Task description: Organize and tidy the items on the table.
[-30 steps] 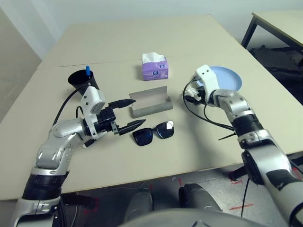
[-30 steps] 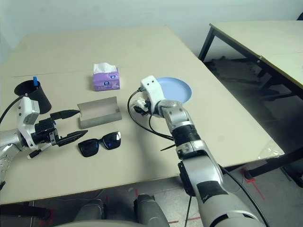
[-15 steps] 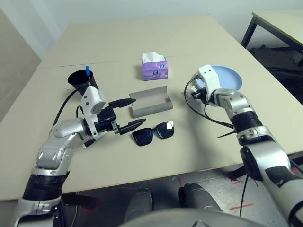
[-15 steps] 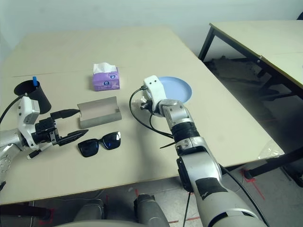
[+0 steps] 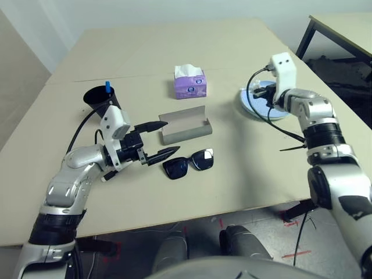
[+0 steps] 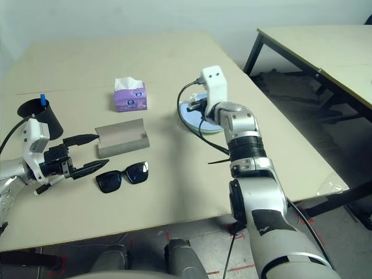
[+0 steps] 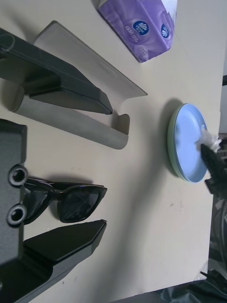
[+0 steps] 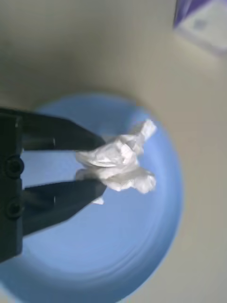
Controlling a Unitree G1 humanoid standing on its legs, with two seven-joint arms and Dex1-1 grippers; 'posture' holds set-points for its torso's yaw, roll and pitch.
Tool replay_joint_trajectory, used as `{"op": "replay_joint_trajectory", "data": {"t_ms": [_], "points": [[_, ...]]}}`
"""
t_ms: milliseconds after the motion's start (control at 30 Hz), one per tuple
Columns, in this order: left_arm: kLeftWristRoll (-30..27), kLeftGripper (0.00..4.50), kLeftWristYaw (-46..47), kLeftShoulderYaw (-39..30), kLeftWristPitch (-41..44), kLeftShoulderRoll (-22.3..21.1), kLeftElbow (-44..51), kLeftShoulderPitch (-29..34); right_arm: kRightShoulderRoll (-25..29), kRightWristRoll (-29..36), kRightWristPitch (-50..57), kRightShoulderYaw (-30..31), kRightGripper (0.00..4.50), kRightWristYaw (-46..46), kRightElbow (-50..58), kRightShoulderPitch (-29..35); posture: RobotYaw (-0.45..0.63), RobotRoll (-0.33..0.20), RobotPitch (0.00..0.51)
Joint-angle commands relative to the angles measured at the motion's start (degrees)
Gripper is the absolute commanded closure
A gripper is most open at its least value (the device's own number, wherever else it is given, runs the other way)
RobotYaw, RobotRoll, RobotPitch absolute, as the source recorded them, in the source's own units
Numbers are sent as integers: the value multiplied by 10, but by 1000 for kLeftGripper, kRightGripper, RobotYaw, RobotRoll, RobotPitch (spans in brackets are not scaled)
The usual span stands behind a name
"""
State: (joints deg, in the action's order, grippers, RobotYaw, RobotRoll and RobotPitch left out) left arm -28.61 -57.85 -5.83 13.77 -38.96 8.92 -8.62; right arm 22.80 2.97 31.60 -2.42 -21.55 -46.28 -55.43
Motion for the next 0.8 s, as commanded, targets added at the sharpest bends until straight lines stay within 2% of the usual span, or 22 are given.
{"op": "replay_joint_trajectory", "data": {"t_ms": [33, 200, 400, 567, 667, 800], "points": [[8, 0, 3, 6, 1, 3, 2, -2, 8, -7, -8, -5, 1913, 13, -16, -2, -41, 0, 54], [5, 0, 5, 7, 7, 2, 8, -2, 17, -10, -5, -8, 66, 15, -13, 4, -45, 0, 55], [1, 0, -2, 1, 8, -4, 7, 0, 53, -14, 25, 12, 26, -38, 73, 29, -48, 0, 60], [-2, 0, -14, -8, 0, -12, -2, 8, 114, 10, 61, 77, 26, -192, 300, 104, -54, 0, 63], [-2, 0, -22, -12, -3, -15, -6, 11, 162, 49, 124, 112, 26, -280, 453, 153, -57, 0, 65], [-5, 0, -31, -19, -3, -23, -4, 16, 196, 101, 216, 148, 26, -334, 608, 173, -65, 0, 70]]}}
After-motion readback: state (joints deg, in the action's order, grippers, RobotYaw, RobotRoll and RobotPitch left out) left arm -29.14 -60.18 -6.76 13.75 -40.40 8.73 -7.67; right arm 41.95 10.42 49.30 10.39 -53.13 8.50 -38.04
